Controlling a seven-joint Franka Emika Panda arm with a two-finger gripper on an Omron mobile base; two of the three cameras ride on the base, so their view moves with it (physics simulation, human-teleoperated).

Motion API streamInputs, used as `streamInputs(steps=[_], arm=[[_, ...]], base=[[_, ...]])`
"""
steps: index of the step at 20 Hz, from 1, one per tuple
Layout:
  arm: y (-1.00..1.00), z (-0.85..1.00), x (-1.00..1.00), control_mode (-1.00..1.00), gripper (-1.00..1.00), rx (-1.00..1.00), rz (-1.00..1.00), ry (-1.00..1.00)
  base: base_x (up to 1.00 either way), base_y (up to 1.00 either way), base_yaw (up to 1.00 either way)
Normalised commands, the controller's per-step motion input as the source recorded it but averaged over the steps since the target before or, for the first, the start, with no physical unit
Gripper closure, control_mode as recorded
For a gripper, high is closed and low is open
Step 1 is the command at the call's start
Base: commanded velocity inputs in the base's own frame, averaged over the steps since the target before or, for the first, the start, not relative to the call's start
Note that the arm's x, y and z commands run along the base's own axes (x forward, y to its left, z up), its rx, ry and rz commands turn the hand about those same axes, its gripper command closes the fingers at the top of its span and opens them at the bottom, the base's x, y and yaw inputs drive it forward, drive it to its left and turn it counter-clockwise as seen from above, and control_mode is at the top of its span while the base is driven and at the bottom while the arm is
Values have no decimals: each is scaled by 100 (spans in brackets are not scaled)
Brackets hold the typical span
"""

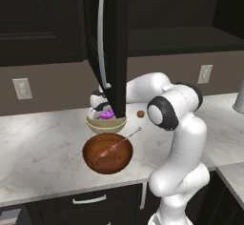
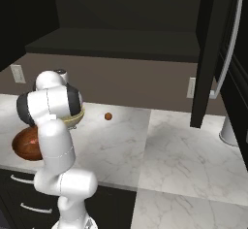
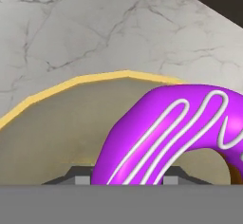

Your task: Pick both bowls and place them on the counter. Then place the kebab skewer in one bowl and place the donut in the other bowl.

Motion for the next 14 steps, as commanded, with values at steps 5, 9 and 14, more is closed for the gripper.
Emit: streamInputs(steps=[5, 9, 14], arm=[[7, -19, 9, -100, 100, -4, 0, 0], [6, -8, -6, -100, 100, -2, 0, 0], [5, 0, -19, -100, 100, 0, 0, 0]], base=[[0, 0, 0], [0, 0, 0], [0, 0, 0]])
